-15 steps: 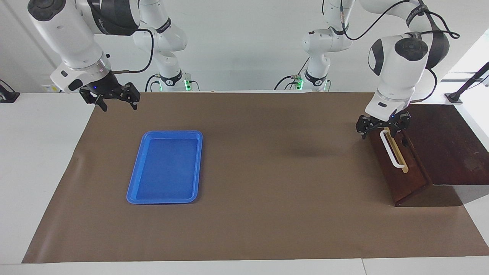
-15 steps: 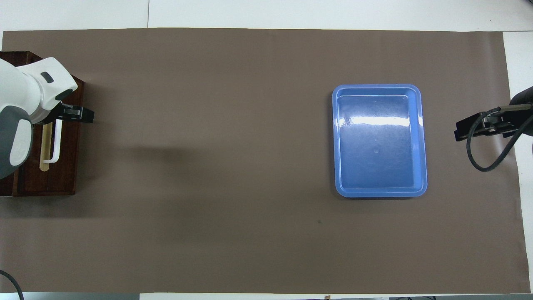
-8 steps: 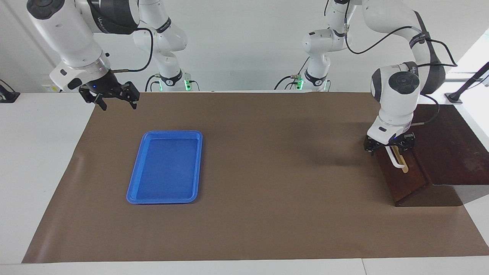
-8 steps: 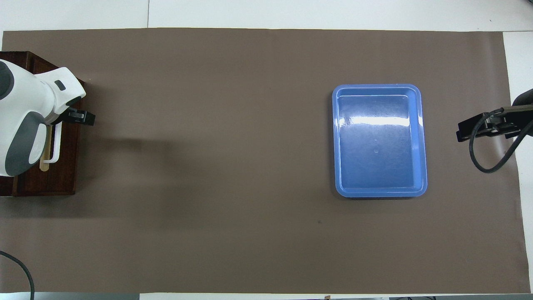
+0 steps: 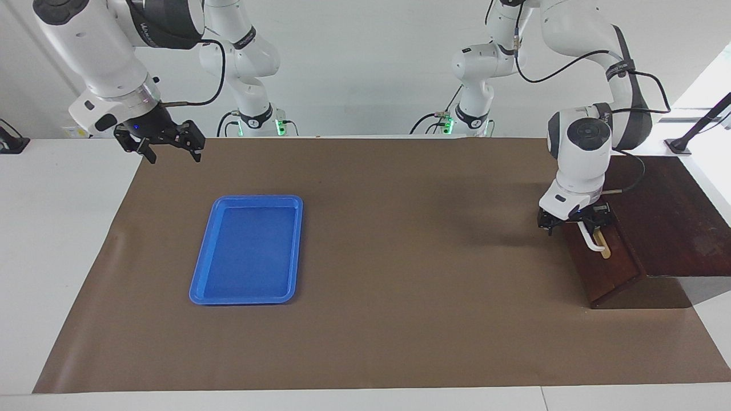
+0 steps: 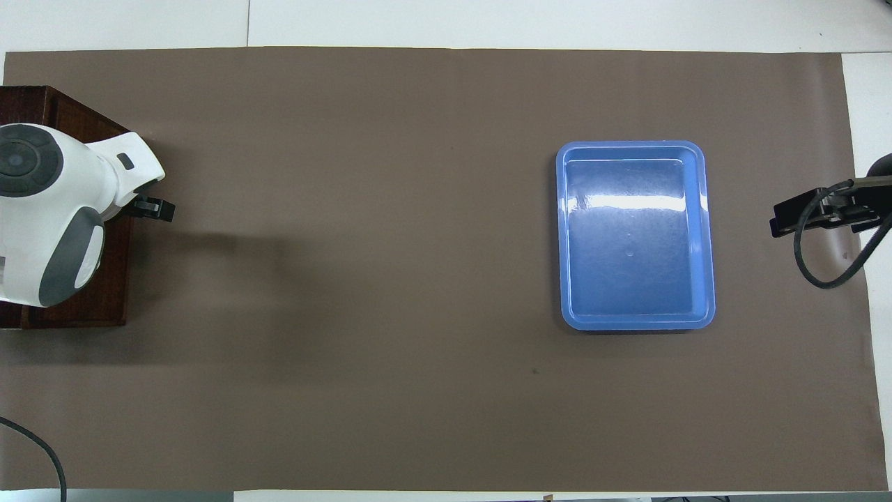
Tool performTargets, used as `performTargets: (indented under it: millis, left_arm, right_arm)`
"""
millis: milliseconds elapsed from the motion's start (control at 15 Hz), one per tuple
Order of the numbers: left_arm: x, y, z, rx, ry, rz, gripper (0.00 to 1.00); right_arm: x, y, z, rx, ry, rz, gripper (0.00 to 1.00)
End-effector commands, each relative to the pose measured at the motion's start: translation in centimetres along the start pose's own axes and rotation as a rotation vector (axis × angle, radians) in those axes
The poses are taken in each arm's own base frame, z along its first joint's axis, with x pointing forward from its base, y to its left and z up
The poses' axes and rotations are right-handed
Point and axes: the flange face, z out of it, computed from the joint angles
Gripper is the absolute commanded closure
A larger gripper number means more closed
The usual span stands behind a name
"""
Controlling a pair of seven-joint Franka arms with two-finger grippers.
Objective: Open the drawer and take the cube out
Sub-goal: 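Reach into the open drawer and grasp the yellow cube with the left gripper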
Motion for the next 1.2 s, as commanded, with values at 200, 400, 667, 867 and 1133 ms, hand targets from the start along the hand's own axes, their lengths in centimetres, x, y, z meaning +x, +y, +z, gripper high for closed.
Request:
performTargets:
  millis: [200,400,667,867,1133]
  left_arm:
    - [1.4,10.9,-3.7,-0.020,0.041,-0.056,0.00]
    - [1.6,13.9,-5.8,-0.052,0.026,-0.082,0.00]
    - [2.0,13.1,-7.0,-0.060,-0.002,-0.113,0.00]
    - [4.9,5.4,-13.0,-0.108,-0.062,-0.270,0.00]
    - [3.9,-4.0,-11.2,-0.204,-0.097,-0.415,0.00]
  right_arm:
    - [-0.3,0.6,-0.2,0.024,0.018,-0.011,0.00]
    - [-0.4,0.6,-0.2,0.025,0.016,-0.008,0.00]
    - [-0.4,0.3,-0.2,0.023,0.014,-0.011,0.00]
    - [-0.3,0.3,-0.2,0.021,0.019,-0.020,0.00]
    - [-0.3,0.3,-0.2,0.020,0.020,-0.028,0.00]
